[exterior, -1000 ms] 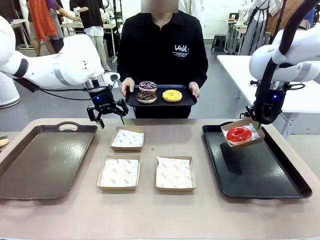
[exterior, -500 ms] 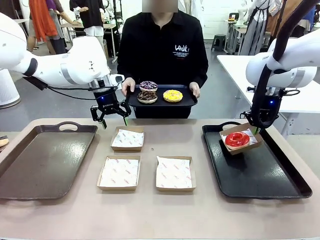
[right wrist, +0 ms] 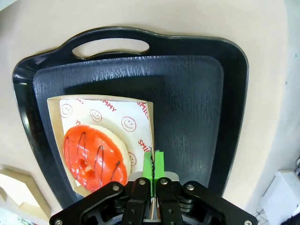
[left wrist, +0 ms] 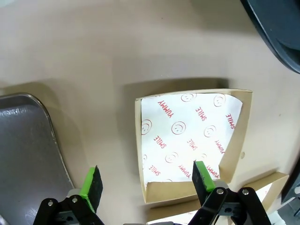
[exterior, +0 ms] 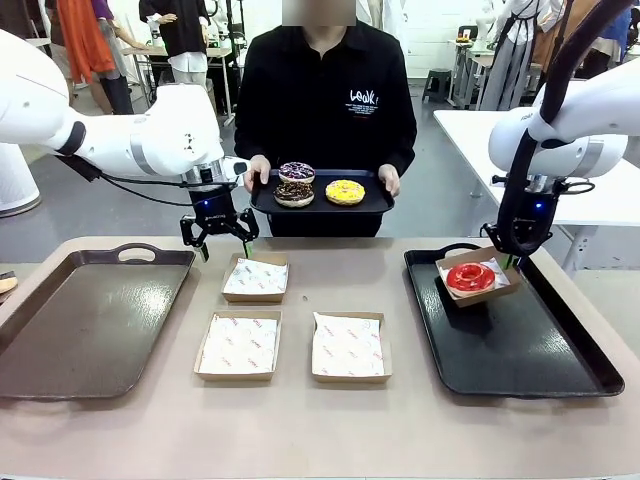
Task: Individually package the donuts and arrange them on the tray.
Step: Place the picked Paper togo box on the Handle tray while simultaneously picking up another Paper togo box from the table with the other hand.
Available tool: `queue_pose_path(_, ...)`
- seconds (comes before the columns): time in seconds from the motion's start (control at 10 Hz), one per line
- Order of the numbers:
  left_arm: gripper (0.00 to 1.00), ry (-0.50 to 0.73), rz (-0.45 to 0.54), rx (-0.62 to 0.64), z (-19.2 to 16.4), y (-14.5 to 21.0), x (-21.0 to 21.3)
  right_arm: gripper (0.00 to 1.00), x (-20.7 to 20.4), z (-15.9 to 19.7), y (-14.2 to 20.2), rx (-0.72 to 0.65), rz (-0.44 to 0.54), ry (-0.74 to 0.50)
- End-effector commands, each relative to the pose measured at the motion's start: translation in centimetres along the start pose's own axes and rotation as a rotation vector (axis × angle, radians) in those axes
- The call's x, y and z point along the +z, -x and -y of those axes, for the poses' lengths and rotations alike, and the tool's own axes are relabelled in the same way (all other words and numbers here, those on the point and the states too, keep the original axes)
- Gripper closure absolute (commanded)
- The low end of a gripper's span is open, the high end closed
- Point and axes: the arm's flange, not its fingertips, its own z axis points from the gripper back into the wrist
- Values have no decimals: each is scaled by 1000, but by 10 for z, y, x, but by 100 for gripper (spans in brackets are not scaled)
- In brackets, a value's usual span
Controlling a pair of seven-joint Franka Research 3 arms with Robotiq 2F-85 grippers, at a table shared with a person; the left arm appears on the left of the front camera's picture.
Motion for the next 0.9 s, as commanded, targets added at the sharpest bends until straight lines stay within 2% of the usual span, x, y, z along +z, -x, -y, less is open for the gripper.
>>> queue_pose_path(0.0, 0, -85, 46, -9, 6, -3, -4, 99, 0, 4, -7, 5, -10, -35)
queue_pose_path(0.3, 0, -140, 74, -47, 7, -1, -15, 99, -5, 6, -11, -11, -16, -42)
queue_pose_path(0.8, 0, -158, 74, -71, 6, 0, -21, 99, -7, 9, -21, -54, -6, -57)
